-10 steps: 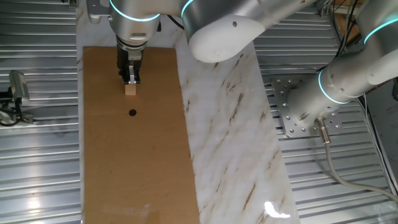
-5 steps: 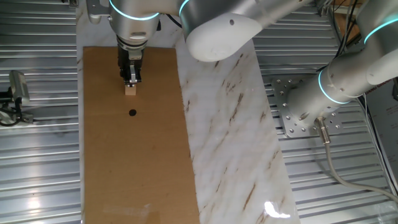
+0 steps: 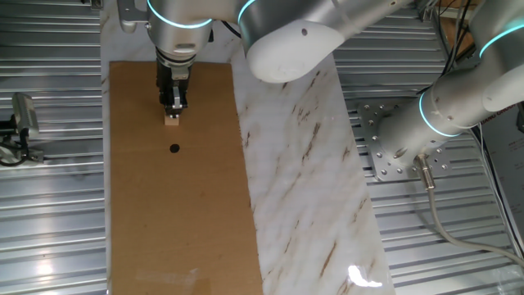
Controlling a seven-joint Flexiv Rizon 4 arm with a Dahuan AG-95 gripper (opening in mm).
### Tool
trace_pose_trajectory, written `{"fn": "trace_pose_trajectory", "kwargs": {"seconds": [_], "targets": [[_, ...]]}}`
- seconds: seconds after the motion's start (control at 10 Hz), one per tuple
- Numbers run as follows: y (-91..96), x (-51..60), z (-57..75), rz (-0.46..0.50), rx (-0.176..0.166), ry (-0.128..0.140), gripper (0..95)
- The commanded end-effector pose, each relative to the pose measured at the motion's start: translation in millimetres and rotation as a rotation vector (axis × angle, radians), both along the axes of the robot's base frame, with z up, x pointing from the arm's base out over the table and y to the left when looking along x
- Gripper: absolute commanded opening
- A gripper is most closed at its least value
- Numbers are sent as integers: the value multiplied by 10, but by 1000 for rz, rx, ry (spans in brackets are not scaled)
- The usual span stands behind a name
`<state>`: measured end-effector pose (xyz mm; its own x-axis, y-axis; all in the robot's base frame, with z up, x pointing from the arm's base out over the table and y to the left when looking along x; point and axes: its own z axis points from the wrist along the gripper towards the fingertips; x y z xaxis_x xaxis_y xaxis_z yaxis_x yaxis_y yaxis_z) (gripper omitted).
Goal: Hold a small block with the gripper and sweep it from left to right on the table
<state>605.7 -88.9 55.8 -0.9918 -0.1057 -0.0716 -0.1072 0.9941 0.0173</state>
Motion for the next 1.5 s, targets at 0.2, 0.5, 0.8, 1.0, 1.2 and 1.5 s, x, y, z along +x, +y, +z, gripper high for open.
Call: {"fn": "trace_pose_trajectory", "kwargs": {"seconds": [0.2, 0.5, 0.8, 1.0, 1.2, 1.5], "targets": [[8, 1, -11, 17, -6, -3, 760], [2, 3, -100, 20, -6, -2, 760], [-5, -14, -195, 20, -5, -7, 760], [-3, -14, -199, 14, -3, -6, 760], [-2, -14, -202, 8, -3, -1, 570], [1, -14, -229, 2, -5, 5, 570]]}}
